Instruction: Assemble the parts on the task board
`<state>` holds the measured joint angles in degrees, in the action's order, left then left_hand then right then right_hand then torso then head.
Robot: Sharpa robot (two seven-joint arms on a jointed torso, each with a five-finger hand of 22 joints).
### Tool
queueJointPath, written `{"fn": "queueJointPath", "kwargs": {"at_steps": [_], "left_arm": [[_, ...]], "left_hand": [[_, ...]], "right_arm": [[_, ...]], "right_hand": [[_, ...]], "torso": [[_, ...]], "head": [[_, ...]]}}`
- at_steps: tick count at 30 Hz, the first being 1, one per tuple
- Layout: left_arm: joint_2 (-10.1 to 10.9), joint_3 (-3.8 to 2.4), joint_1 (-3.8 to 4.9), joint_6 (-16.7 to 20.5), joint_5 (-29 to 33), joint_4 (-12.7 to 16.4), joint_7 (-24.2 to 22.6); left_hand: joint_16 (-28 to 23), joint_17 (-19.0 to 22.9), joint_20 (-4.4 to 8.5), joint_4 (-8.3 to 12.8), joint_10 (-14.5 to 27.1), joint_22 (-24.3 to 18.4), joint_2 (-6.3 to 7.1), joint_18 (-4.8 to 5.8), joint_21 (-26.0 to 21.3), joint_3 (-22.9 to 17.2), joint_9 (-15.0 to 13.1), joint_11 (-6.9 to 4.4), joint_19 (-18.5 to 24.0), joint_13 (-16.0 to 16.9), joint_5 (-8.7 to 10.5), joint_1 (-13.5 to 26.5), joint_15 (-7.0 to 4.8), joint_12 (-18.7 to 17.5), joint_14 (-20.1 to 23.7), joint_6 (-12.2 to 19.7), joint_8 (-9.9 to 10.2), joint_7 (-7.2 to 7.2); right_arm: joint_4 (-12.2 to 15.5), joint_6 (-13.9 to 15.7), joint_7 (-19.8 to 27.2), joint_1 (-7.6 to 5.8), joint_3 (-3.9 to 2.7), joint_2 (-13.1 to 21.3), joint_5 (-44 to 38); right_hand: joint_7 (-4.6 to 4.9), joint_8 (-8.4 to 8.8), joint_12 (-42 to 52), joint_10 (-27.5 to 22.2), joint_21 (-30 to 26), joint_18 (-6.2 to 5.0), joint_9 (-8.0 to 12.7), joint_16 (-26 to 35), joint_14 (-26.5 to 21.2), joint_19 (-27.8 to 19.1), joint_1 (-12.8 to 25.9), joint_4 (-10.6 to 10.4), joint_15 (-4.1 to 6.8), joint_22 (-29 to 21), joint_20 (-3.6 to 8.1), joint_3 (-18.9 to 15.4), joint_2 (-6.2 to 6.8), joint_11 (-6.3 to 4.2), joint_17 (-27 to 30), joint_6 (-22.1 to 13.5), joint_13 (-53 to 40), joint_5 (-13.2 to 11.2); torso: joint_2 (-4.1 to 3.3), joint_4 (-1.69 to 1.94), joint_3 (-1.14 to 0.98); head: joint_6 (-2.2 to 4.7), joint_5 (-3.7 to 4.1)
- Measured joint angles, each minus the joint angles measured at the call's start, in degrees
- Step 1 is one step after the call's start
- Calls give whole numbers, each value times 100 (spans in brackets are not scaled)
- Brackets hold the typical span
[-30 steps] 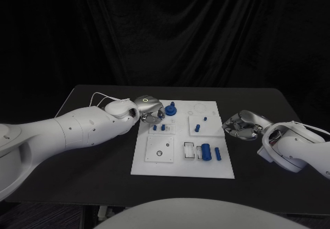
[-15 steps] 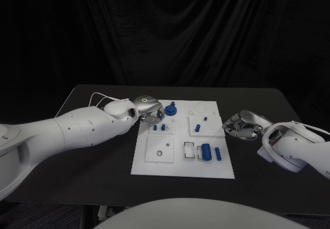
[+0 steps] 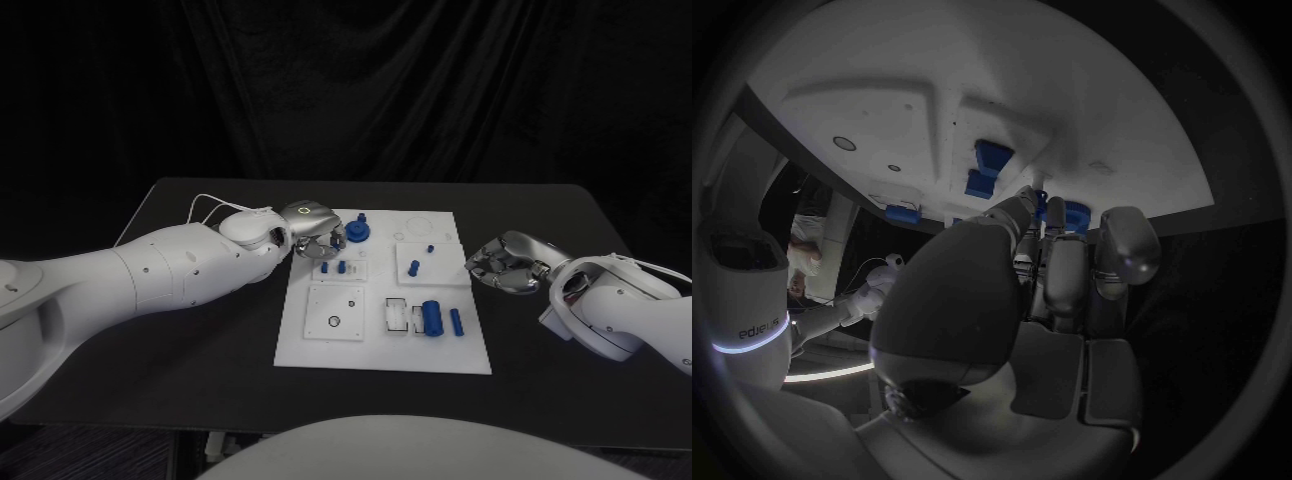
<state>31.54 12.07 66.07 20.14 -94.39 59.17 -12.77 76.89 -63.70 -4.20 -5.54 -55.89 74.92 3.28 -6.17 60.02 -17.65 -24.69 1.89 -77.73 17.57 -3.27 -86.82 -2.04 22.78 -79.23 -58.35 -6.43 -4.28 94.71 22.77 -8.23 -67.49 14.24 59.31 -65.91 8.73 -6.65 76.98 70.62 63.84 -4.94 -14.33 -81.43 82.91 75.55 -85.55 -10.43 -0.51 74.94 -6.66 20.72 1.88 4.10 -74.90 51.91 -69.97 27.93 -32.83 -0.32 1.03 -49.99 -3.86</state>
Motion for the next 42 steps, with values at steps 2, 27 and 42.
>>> {"fn": "queueJointPath", "kwargs": {"at_steps": [2, 27, 42], "left_arm": [[3, 3, -3, 23, -2, 18, 0], [-4, 5, -12, 83, -4, 40, 45], [-43, 4, -25, -4, -3, 17, 121]], "left_hand": [[0, -7, 0, 0, 0, 0, 0, 0, 0, 0, 4, 0, 0, 0, 0, 0, 0, 0, 0, 0, 0, 0], [-42, 52, 0, 0, -15, -1, 0, 0, -28, 0, 7, -10, 0, 0, 0, 0, 21, 0, 21, 0, 0, 0], [-42, 76, 0, -15, -16, -1, 1, 0, -27, 16, 7, -8, 0, -7, 1, 0, 0, 0, 41, 0, 0, 0]], "right_arm": [[0, 0, 0, 0, 0, 0, 0], [-4, -6, 1, 0, 0, -6, 0], [3, -9, 1, 0, 0, 5, 0]], "right_hand": [[0, 0, 0, 0, 0, 0, 0, 0, 0, 0, 0, 0, 0, 0, 0, 0, 0, 0, 0, 0, 0, 0], [21, 0, 0, 0, -27, 0, 0, 0, 0, 0, 0, 17, 0, -1, 0, 17, 0, 0, 0, 21, 0, 0], [21, 0, 0, 0, -27, 0, 0, 0, 0, 0, 0, 17, 0, -2, 0, 17, 0, 0, 0, 21, 0, 0]], "torso": [[0, 0, -1], [2, 8, 0], [1, 8, -1]], "head": [[0, 8], [0, 10], [0, -4]]}}
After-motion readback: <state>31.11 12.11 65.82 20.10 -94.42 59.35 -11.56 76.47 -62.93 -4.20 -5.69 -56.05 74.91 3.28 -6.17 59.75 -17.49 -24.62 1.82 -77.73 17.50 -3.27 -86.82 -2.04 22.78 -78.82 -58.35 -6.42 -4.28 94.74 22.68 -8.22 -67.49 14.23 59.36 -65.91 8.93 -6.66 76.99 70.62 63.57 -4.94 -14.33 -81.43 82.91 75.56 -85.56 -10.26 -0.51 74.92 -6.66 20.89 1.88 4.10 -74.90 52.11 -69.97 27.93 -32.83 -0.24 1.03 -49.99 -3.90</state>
